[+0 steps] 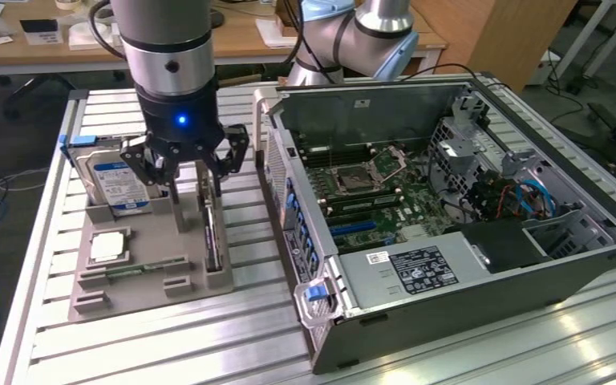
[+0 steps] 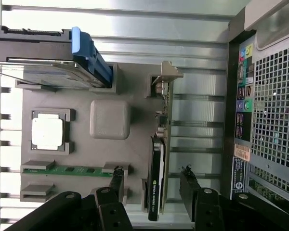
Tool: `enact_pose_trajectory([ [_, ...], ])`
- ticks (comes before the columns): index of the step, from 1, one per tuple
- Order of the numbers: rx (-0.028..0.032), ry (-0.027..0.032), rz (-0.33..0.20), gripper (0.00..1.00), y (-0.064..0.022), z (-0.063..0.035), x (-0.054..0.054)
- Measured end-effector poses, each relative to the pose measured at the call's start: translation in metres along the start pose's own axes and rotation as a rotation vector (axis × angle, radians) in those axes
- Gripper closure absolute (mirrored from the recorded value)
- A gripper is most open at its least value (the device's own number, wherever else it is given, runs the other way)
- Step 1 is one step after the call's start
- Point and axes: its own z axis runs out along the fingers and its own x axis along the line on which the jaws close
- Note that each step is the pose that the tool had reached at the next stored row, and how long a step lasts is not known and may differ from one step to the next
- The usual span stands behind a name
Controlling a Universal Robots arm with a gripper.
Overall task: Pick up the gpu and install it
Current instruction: 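Pick up the gpu and move the gpu toward the slot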
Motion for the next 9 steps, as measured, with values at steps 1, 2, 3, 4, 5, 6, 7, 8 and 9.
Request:
enact_pose_trajectory([
  [1,0.0000,0.0000,0.000,0.41,-0.0002,0.0008,0.0000],
  [2,0.0000,0.0000,0.000,0.41,-0.0004,0.0015,0.0000],
  [3,0.0000,0.0001,0.000,0.41,-0.0007,0.0022,0.0000],
  [4,0.0001,0.0001,0.000,0.41,-0.0010,0.0029,0.0000],
  [5,0.0001,0.0002,0.000,0.41,-0.0016,0.0032,0.0000],
  [6,-0.0001,0.0000,0.000,0.41,-0.0023,0.0036,0.0000],
  [7,0.0000,0.0000,0.000,0.41,-0.0030,0.0037,0.0000],
  [8,0.0000,0.0000,0.000,0.41,-0.0036,0.0039,-0.0001],
  [9,0.0001,0.0000,0.000,0.41,-0.0041,0.0040,-0.0002],
])
